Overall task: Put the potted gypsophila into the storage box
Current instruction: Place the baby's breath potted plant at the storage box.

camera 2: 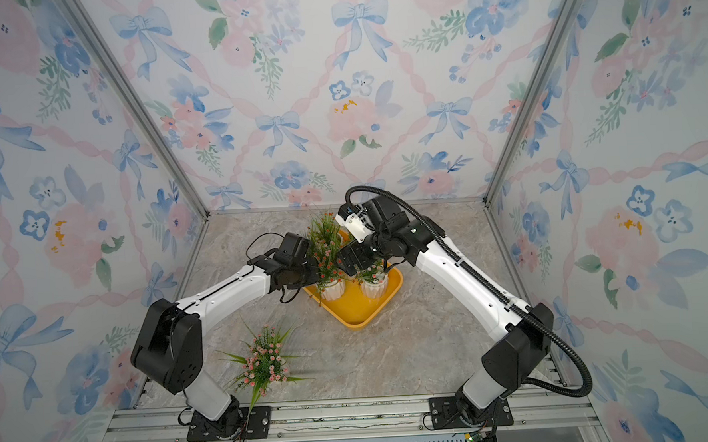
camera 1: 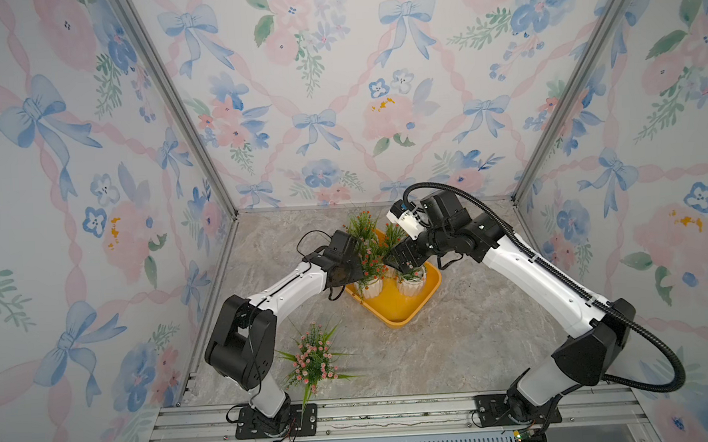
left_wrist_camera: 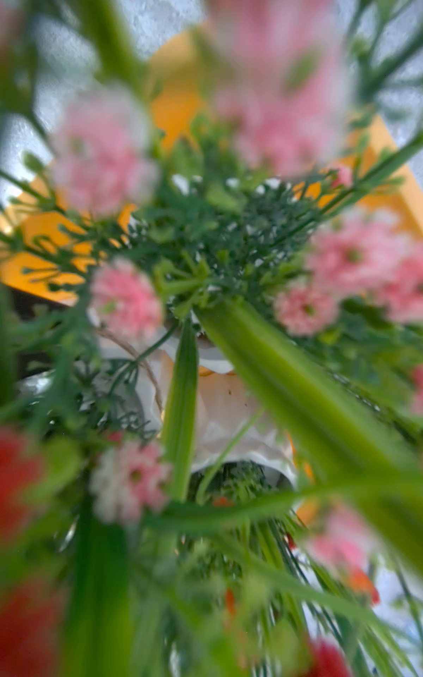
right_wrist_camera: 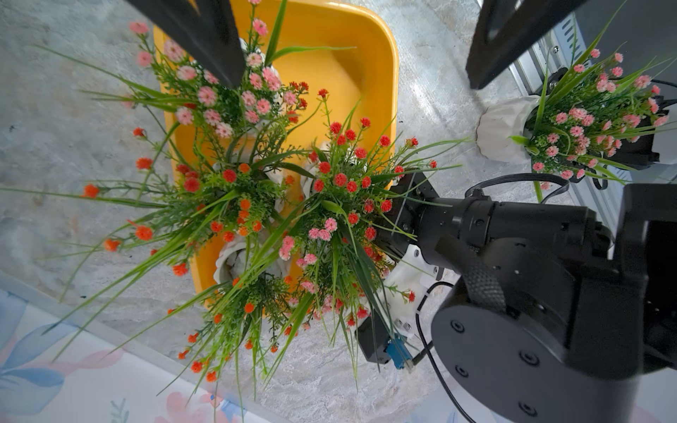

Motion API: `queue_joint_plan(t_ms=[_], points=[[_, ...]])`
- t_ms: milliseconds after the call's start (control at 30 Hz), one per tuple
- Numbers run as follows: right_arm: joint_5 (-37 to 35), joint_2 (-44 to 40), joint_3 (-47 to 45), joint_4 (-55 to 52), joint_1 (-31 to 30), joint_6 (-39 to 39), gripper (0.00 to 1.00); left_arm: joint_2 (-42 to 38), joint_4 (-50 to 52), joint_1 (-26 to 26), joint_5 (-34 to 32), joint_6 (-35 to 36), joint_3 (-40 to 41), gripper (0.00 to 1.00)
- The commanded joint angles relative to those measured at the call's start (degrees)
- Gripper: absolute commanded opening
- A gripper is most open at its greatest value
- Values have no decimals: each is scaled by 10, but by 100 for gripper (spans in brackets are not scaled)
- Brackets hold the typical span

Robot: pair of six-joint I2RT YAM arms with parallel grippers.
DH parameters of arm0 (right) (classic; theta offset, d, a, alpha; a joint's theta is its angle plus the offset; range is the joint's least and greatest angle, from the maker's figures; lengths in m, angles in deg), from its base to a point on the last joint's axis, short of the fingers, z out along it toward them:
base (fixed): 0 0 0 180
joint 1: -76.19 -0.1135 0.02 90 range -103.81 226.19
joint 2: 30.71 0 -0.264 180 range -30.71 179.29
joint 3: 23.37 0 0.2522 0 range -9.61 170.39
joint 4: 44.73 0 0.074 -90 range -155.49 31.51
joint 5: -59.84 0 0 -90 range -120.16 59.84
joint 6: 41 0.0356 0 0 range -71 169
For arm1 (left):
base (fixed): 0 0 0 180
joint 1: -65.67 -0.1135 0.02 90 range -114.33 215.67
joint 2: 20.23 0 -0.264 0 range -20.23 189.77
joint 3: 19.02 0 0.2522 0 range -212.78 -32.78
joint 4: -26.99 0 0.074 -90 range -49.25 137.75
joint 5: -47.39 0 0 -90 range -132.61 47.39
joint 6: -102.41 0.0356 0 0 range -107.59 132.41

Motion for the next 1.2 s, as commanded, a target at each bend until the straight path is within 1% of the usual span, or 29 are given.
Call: queue_joint_plan(t_ms=[0, 133, 300, 333, 400, 467, 533, 700, 967, 1167], points=[[-7, 22, 19, -16, 5, 0, 97, -3, -27, 2, -23, 21, 1, 0], [-8, 27, 23, -18, 4, 1, 97, -1, -27, 2, -28, 24, 5, 0], [-12, 24, 20, -21, 2, -2, 97, 1, -28, 1, -35, 24, 12, 4], [-13, 22, 18, -22, 2, -2, 97, 1, -28, 1, -37, 25, 12, 7], [-16, 20, 16, -24, 2, -2, 97, 3, -28, 2, -38, 26, 10, 19], [-19, 17, 13, -26, 1, -4, 97, 2, -29, 2, -37, 25, 10, 26], [-23, 11, 7, -25, 0, -4, 97, -1, -28, 2, -38, 23, 11, 30], [-25, -3, -15, -21, -2, -2, 97, -23, -28, 2, -44, 18, 19, 36], [-26, -27, -46, -12, -2, -4, 97, -87, -28, 2, -65, -1, 44, 50], [-31, -50, -72, -3, -2, -5, 97, -177, -28, 0, -113, -25, 93, 72]])
